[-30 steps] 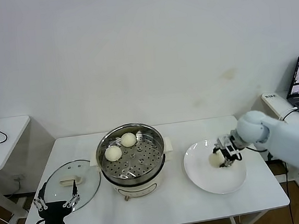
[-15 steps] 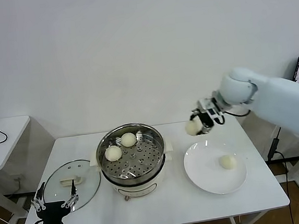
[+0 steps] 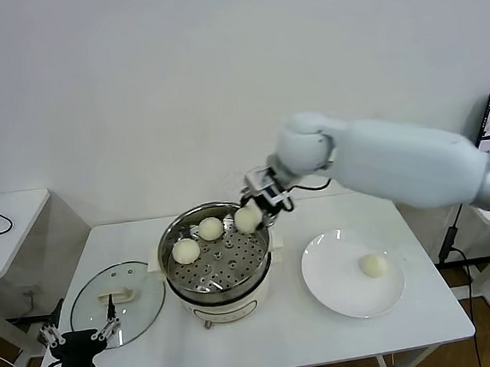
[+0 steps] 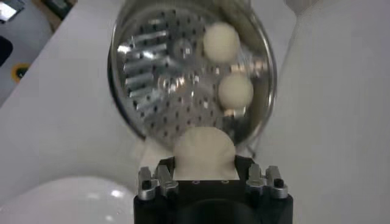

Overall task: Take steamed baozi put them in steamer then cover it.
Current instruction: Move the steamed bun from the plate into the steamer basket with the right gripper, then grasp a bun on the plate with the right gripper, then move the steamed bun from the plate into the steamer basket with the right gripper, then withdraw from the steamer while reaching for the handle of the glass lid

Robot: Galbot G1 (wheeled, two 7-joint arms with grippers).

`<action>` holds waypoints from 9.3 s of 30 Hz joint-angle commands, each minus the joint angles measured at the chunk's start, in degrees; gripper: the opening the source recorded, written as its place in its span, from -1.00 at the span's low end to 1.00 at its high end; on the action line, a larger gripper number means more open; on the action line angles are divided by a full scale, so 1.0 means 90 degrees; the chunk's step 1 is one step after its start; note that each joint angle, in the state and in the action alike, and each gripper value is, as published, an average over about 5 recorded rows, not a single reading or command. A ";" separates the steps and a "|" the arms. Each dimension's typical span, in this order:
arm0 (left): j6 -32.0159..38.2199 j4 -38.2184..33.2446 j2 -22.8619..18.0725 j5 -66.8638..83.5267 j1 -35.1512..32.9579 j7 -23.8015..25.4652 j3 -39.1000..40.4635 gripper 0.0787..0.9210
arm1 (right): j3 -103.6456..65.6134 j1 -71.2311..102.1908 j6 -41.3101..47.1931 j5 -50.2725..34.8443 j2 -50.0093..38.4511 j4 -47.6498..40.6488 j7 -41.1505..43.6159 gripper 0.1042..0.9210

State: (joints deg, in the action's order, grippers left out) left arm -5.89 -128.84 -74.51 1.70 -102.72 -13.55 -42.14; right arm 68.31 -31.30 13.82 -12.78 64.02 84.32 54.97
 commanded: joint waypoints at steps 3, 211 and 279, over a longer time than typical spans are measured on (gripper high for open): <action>0.0001 0.0006 -0.0029 0.0018 0.0004 -0.0002 -0.0047 0.77 | 0.0548 0.0379 -0.1308 0.0617 0.1405 -0.0568 -0.0277 0.26; -0.0049 0.0361 0.0126 0.0087 0.0343 0.0051 -0.0069 0.77 | -0.0051 0.0986 0.3093 -0.1590 0.0784 -0.0687 -0.1649 0.35; 0.1368 0.4472 0.1872 -0.7746 0.1684 0.0042 0.0236 0.77 | -1.3784 1.3772 -0.2767 -0.0343 0.1635 0.2834 -0.5178 0.76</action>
State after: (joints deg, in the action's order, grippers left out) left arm 4.94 -97.65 -61.36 -52.32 -91.47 -12.34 -43.33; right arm -47.33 84.52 -9.51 -16.51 74.47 107.89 8.01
